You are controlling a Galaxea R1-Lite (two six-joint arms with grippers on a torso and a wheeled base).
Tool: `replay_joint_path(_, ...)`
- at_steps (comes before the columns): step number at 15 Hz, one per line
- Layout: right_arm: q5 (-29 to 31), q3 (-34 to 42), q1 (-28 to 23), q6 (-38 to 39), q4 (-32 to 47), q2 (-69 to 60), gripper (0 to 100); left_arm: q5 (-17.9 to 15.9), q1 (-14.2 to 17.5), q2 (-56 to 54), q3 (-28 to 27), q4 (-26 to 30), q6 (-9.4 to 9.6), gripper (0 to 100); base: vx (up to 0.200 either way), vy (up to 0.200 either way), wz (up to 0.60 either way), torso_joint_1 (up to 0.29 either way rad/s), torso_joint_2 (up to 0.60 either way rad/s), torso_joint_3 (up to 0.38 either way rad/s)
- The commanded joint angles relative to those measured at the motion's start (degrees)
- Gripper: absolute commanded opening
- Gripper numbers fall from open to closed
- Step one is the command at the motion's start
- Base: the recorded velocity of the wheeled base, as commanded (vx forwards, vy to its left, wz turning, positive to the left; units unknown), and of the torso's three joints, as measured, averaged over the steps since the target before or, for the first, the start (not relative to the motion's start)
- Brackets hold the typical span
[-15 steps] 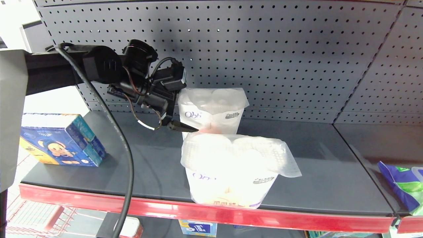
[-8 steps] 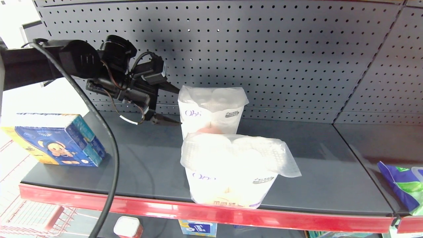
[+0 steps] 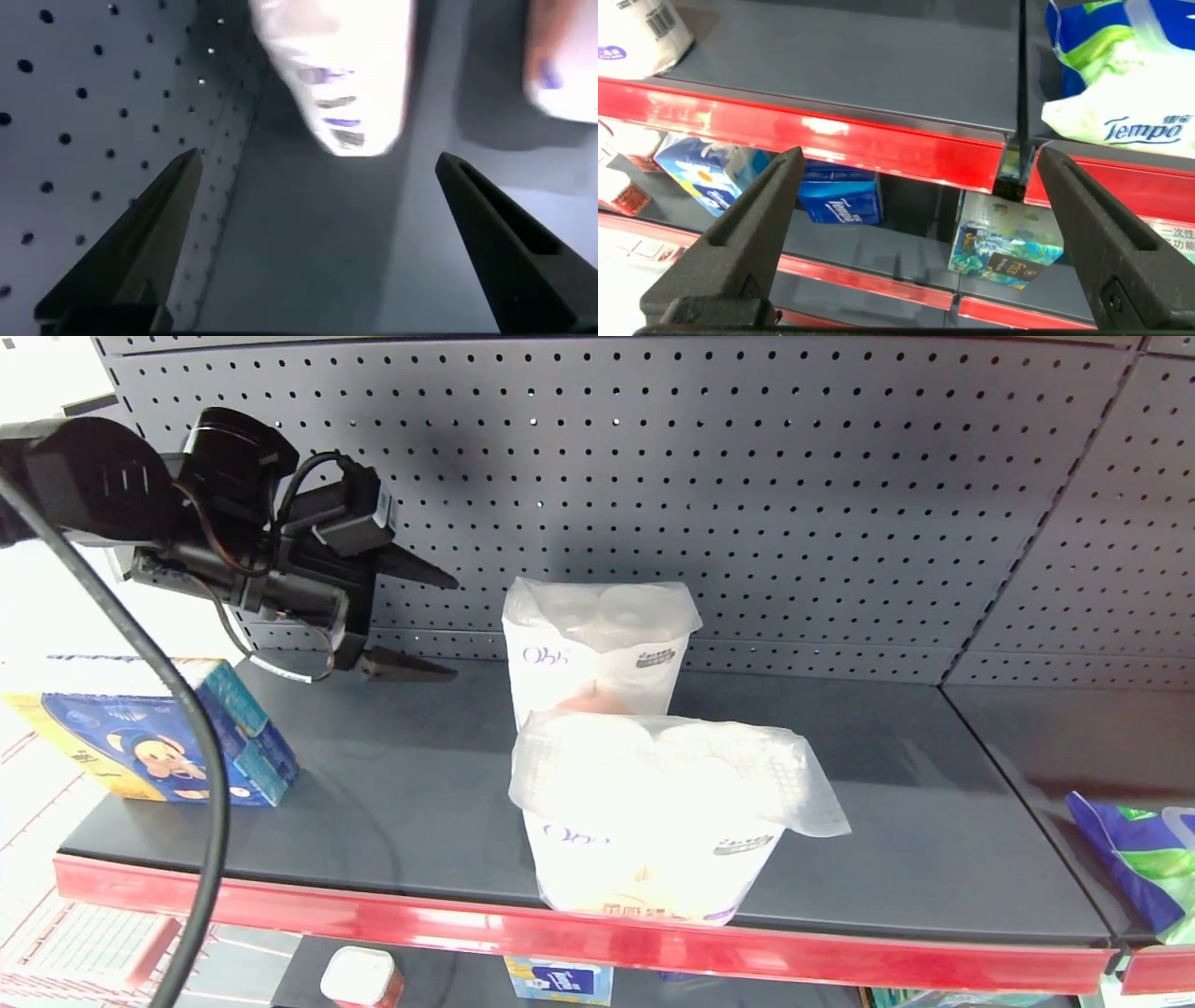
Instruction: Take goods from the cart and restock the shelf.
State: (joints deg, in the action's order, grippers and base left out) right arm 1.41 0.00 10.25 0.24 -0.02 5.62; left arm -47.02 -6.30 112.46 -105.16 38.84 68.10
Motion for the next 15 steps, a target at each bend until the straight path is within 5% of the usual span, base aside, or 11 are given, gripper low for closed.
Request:
replay_joint_path(1, -0.01, 0.0, 0.03, 0.02, 0.02, 0.09, 100, -0.35, 1.29, -4.7, 3.38, 0.01, -0.07, 100, 0.0, 0.0, 0.0, 0.0, 0.0, 0.0)
replay_joint_path(6, -0.01, 0.0, 0.03, 0.02, -0.06, 0.09, 100, -0.71, 3.67, -14.64, 11.64, 0.01, -0.95, 100, 0.0, 0.0, 0.0, 0.0, 0.0, 0.0)
replay_joint_path(10, -0.1, 0.0, 0.03, -0.07, -0.06, 0.09, 100, -1.94, 5.25, -25.71, 21.13, -0.26, -9.03, 100, 0.0, 0.0, 0.0, 0.0, 0.0, 0.0)
replay_joint_path(15, -0.01, 0.0, 0.03, 0.02, -0.06, 0.01, 100, -1.94, 6.65, -34.32, 30.54, -3.42, -12.99, 100, 0.0, 0.0, 0.0, 0.0, 0.0, 0.0)
